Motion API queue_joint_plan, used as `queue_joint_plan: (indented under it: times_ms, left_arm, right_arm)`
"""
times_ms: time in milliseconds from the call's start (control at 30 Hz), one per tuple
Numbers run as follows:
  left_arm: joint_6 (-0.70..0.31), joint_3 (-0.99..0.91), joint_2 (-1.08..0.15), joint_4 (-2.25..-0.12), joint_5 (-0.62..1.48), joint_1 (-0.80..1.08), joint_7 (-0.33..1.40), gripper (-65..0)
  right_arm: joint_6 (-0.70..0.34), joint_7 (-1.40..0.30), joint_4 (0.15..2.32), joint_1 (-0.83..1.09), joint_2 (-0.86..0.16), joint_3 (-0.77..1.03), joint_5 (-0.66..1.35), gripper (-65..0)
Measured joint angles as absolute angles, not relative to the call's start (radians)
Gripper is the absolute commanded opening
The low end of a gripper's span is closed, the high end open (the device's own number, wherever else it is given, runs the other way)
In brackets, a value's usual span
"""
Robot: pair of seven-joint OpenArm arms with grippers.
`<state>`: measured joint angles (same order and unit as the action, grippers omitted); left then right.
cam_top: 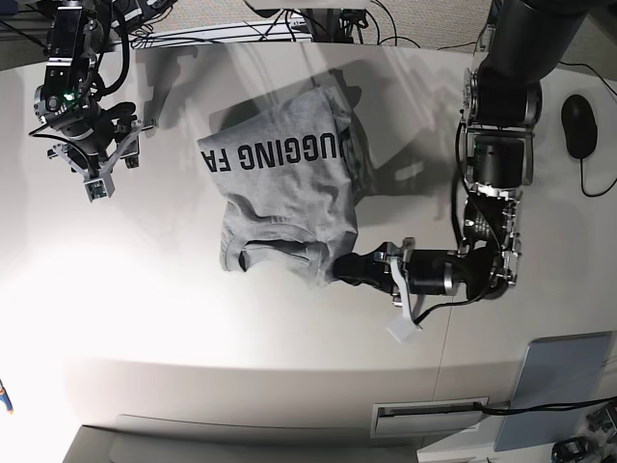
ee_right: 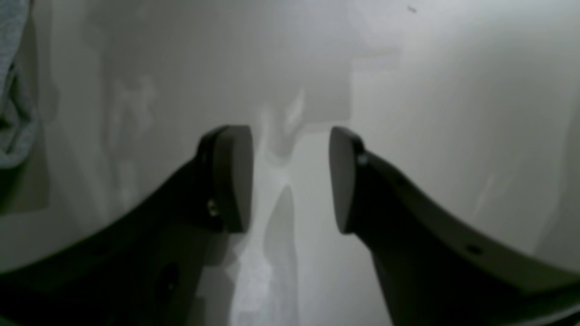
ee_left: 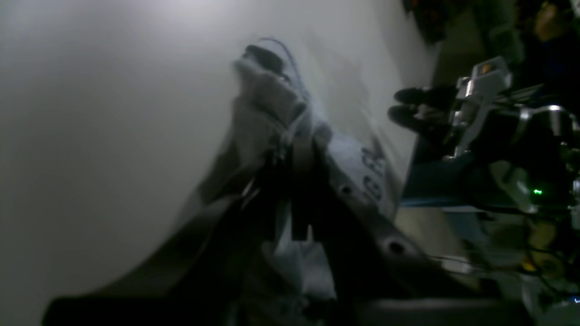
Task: Fold the T-shirt properly
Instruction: 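Pull the folded side with the left gripper to square the shirt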
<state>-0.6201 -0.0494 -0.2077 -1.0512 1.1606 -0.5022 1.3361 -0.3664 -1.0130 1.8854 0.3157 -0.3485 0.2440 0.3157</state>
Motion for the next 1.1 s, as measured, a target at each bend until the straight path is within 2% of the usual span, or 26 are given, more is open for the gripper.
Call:
queue_joint_plan:
  times_ms: [200,300,433,567,700,833,867,900,1000,1100]
  left_arm:
    - [-0.619,-0.273,-0.212,-1.266,1.159,-0.396,1.347,-65.0]
    - [-0.626,-0.346,-0.212,-1.339,1.088,-0.341,1.283,-65.0]
    - [-0.556,-0.336,-0.211,-1.326,0.818,-0.226,1.156,-65.0]
    - [-0.558,-0.294,-0.208,-1.325,0.704,-0.179,1.042,-65.0]
    - [-0.558,-0.259,-0.208,-1.328,0.638,-0.182,1.016,-64.2]
    - [-0.558,-0.232,-0.208,-1.328,0.614,-0.178,0.973,-41.3]
    - [-0.558,-0.23,-0.208,-1.328,0.615,-0.179,0.954,-37.2]
    - [-0.558,-0.23,-0.209,-1.328,0.617,-0.18,0.937,-35.3]
    - [-0.524,-0.23,-0.212,-1.328,0.604,-0.18,0.889,-35.4]
    - [-0.543,-0.23,-0.239,-1.328,0.619,-0.18,0.901,-37.8]
  right_arm:
    - [-0.366,-1.013,1.885,0.316,-0.348,0.244,0.316,-37.7]
    - [-0.366,-1.013,1.885,0.316,-0.348,0.244,0.316,-37.7]
    - [-0.366,-1.013,1.885,0.315,-0.348,0.244,0.316,-37.7]
    - [-0.366,-1.015,1.885,0.316,-0.346,0.244,0.316,-37.7]
    - [-0.366,-1.022,1.885,0.316,-0.346,0.244,0.316,-37.7]
    - [-0.366,-1.024,1.885,0.316,-0.346,0.244,0.316,-37.7]
    - [-0.366,-1.024,1.885,0.316,-0.346,0.244,0.316,-37.7]
    - [-0.367,-1.024,1.885,0.316,-0.346,0.244,0.316,-37.7]
    - [-0.366,-1.021,1.885,0.316,-0.346,0.244,0.316,-37.7]
    - [-0.366,-1.01,1.885,0.316,-0.346,0.244,0.316,-37.7]
